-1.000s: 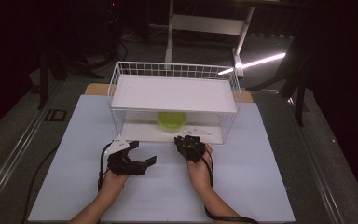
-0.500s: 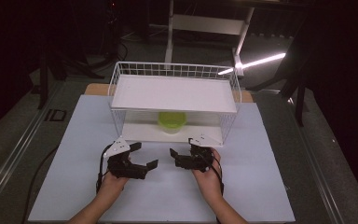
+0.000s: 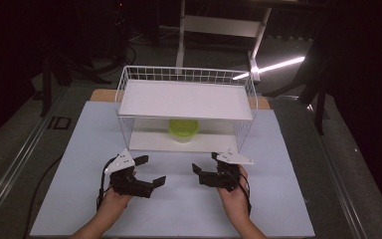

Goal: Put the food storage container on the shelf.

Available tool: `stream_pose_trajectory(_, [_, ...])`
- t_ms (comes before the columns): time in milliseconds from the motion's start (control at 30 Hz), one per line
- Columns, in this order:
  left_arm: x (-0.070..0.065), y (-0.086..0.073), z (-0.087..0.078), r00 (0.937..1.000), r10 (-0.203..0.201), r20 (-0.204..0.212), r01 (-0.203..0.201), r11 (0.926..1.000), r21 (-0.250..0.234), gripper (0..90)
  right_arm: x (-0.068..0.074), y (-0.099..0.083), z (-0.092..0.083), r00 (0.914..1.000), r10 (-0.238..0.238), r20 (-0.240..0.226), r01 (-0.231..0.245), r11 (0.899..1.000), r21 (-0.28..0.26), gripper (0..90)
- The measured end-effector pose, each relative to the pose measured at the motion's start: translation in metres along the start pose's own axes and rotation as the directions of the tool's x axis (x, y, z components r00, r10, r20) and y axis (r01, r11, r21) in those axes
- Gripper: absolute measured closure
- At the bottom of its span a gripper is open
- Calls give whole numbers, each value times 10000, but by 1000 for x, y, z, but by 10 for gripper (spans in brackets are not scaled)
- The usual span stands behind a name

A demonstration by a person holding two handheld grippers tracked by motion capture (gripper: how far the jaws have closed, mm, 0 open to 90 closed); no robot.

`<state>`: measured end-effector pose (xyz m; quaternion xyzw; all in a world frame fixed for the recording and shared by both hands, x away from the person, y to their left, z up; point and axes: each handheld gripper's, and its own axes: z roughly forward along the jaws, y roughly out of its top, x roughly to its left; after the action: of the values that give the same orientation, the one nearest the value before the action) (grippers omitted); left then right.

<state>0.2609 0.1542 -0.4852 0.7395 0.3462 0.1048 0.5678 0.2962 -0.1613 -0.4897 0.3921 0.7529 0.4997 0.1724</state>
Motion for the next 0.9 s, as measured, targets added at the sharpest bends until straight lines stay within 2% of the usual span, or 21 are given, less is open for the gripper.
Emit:
stream_pose_trajectory(67, [1,-2,-3,10000,-56,-36,55,10000,-60,4,-2,-1,-7,9999,-102,50,102,9999,-2,145])
stream_pose_trajectory(367, [3,-8,-16,9998,-135,-160,137,9999,92,4,-9,-11,-29,9999,145,-24,-145,9997,182,144])
stream_pose_trajectory(600, [4,-16,-24,9994,-234,-264,239,9995,184,5,-12,-18,-49,9999,98,-47,-97,9998,180,144])
stream_pose_trajectory(667, [3,-18,-27,9995,-146,-293,153,9996,240,4,-13,-20,-54,9998,151,-104,-149,9997,205,143])
stream_pose_trajectory(900, [3,-25,-37,9994,-158,-312,164,9997,193,5,-15,-30,-70,9999,-94,62,92,9993,350,144])
